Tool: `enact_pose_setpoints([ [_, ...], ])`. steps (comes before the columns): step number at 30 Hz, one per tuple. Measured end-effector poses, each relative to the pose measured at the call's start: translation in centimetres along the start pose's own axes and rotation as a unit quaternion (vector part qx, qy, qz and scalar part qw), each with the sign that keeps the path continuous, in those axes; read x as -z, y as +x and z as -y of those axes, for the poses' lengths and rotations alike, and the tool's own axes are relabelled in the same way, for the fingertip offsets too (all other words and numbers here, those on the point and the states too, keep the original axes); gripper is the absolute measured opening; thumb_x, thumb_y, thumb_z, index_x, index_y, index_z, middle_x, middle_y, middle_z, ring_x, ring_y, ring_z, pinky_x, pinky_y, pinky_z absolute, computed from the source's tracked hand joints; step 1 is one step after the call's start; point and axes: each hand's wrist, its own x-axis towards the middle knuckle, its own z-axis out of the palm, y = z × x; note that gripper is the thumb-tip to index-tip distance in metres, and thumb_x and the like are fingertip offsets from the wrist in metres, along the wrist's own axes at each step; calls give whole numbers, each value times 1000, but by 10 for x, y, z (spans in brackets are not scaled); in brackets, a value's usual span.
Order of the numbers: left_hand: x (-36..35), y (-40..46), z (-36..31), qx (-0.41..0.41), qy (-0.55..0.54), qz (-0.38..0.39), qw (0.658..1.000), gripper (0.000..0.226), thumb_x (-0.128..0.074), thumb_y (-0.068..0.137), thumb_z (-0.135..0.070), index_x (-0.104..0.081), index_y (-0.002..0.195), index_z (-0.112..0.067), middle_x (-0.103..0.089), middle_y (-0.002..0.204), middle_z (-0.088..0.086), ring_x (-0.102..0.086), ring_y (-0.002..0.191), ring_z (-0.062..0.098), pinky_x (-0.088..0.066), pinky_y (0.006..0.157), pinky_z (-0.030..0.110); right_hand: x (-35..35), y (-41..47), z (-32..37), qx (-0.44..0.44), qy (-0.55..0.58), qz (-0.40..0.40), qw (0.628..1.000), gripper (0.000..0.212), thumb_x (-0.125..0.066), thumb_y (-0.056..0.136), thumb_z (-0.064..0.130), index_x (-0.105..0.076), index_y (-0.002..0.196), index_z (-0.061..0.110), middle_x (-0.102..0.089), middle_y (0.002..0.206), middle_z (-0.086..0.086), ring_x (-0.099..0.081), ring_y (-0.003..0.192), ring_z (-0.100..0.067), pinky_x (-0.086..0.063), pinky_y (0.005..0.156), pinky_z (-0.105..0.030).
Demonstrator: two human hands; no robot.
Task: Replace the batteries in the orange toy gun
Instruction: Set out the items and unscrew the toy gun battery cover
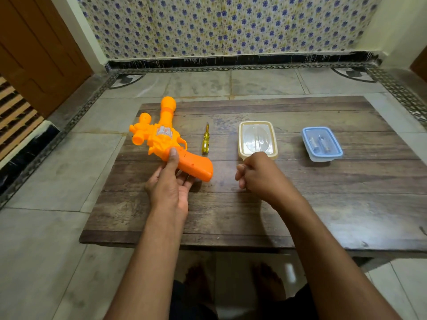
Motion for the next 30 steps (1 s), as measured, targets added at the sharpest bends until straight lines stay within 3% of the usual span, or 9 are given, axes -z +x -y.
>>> enact_pose_setpoints([
  [4,-1,0,2,4,-4,-4,1000,12,-73,93,-19,-65,101,-15,-72,104,11,-70,97,24,-57,80,50,10,-3,1,-26,20,57,998,36,-34,90,-15,-69,95,-10,-69,76,-18,-56,58,-15,-37,46,-21],
  [6,-1,0,2,4,-5,-3,1000,10,-72,94,-19,-65,100,-15,-72,104,11,-70,96,24,-57,75,48,11,-4,0,-36,52,69,996,35,-31,91,-21,-64,101,-15,-67,80,-24,-61,58,-22,-45,47,-24],
  [9,-1,-2,4,8,-4,-3,1000,8,-70,95,-18,-66,101,-16,-72,104,11,-70,95,24,-56,70,43,11,-3,-1,-29,29,56,998,19,-48,96,-18,-61,104,-6,-73,85,-28,-76,70,-38,-63,55,-32],
  [11,1,-3,5,12,-3,-5,1000,8,-70,95,-19,-66,101,-17,-71,106,11,-69,97,24,-56,70,42,10,-3,0,-28,22,40,999,15,-49,97,-15,-59,104,-7,-72,87,-33,-75,73,-43,-62,51,-35],
  [14,2,-7,7,17,-4,-2,1000,10,-70,94,-19,-65,103,-17,-71,111,13,-69,98,24,-56,75,45,9,-5,1,-29,50,13,998,11,-49,100,-9,-59,100,-7,-70,85,-29,-72,52,-31,-55,42,-28],
  [18,3,-11,7,23,-13,-4,1000,8,-70,95,-17,-65,101,-15,-71,106,13,-69,94,24,-53,89,52,10,-6,2,-16,13,2,1000,10,-62,96,-8,-65,87,-4,-72,85,-25,-73,60,-30,-59,49,-31],
  [24,-2,-18,8,28,-10,1,1000,6,-68,96,-16,-64,100,-15,-70,100,8,-67,90,21,-52,88,51,19,-7,-4,23,-54,71,996,22,-91,70,1,-75,85,4,-79,79,-12,-79,80,-23,-64,82,-44],
  [26,-3,-20,8,29,-13,3,999,6,-68,96,-16,-64,100,-15,-70,101,8,-68,91,22,-52,90,52,23,-12,-3,26,-53,97,994,25,-89,72,-1,-74,92,3,-80,80,-10,-79,83,-20,-64,86,-44],
  [30,-1,-21,9,29,-13,-5,999,8,-69,95,-16,-64,101,-14,-70,103,11,-68,92,24,-51,91,54,20,-13,-6,55,-69,44,995,19,-75,79,-9,-70,89,7,-78,77,-13,-78,73,-24,-64,82,-48],
])
